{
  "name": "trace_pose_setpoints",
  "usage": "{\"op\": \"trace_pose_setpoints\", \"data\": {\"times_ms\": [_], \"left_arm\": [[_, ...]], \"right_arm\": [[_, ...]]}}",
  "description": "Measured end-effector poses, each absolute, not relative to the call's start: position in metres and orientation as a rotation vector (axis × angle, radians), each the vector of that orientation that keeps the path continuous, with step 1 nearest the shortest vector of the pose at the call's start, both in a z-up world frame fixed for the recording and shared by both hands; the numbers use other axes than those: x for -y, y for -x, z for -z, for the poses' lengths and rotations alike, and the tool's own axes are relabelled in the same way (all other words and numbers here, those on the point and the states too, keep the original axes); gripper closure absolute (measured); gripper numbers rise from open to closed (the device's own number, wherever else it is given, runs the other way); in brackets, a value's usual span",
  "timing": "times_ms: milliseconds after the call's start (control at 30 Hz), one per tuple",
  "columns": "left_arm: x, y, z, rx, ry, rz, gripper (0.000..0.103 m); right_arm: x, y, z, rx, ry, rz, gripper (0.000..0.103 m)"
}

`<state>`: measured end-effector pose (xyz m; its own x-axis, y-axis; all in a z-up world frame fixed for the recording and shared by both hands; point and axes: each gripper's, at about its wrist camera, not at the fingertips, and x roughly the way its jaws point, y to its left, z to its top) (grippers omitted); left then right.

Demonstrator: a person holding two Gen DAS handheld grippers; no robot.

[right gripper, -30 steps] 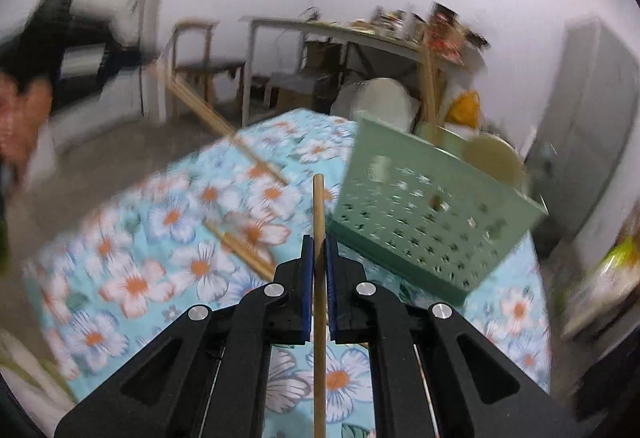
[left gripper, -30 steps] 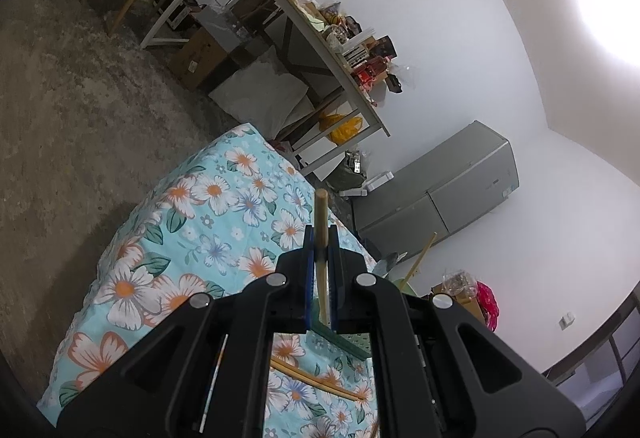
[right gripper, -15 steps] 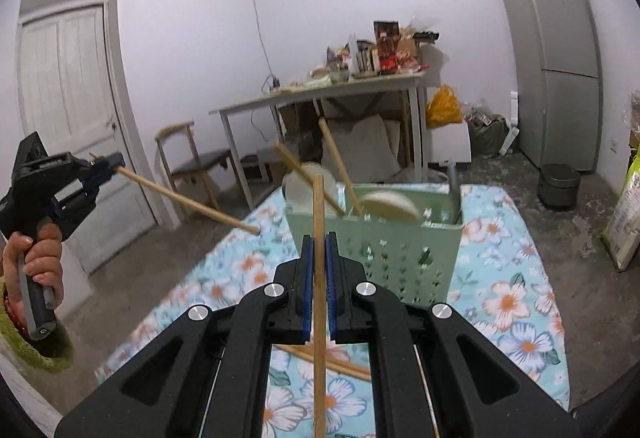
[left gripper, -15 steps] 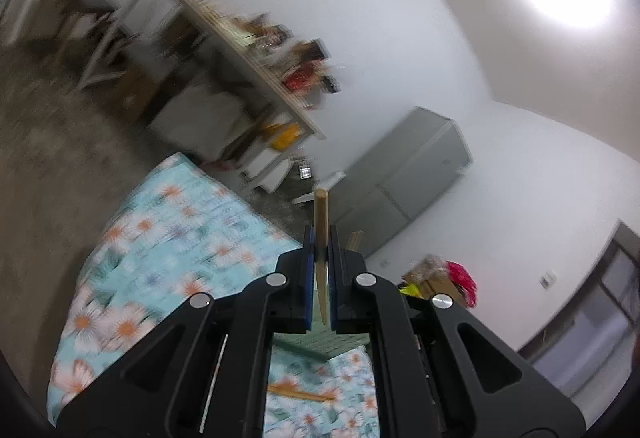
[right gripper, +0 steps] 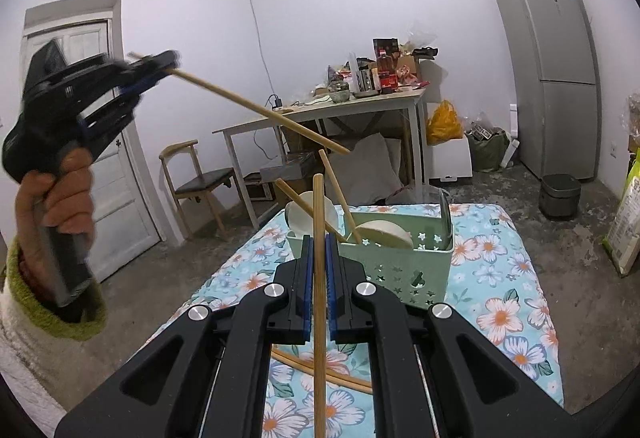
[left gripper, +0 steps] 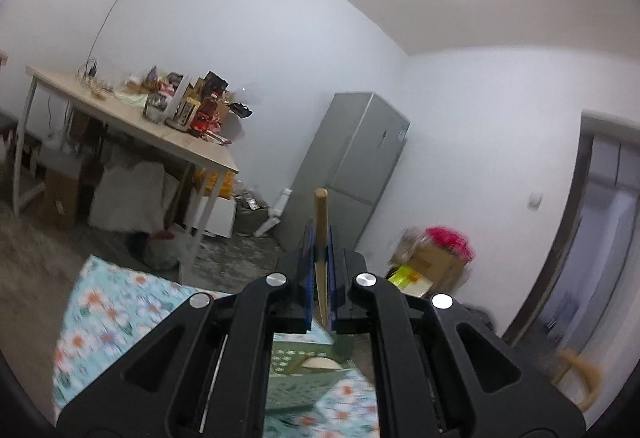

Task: Organize utensils
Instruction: 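Drop the left tool's chopstick into the green holder while the right tool holds its chopstick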

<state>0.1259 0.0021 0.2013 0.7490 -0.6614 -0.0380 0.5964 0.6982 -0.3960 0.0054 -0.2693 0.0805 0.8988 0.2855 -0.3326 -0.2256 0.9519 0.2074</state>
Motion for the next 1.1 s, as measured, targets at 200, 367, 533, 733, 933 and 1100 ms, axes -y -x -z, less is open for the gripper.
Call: {"op": "trace_pose_setpoints", "data": {"times_ms": [200,367,533,733,933,1100], "left_arm": [[0.057,-0.146,-0.193,-0.238,0.155,0.624,0.099],[0.081,-0.163,-0.183,-0.287,0.079,0.598,0.099],[0.100,-0.180,-0.170,-0.319,0.019,0.587,0.099],[0.113,-0.198,-0.158,-0.358,0.001,0.596,0.099],[0.113,-0.206,-0.154,-0.367,0.038,0.604,0.081],[0.107,-0.193,-0.157,-0.327,0.061,0.610,0.068]], "right_arm": [[0.273,-0.006,-0.080,-0.370,-0.174,-0.258,0.097],[0.273,-0.006,-0.078,-0.372,-0.176,-0.254,0.097],[0.274,-0.007,-0.077,-0.378,-0.180,-0.249,0.097],[0.277,-0.008,-0.075,-0.381,-0.186,-0.242,0.097],[0.279,-0.008,-0.074,-0.388,-0.188,-0.235,0.097],[0.280,-0.010,-0.074,-0.391,-0.192,-0.233,0.097]]}}
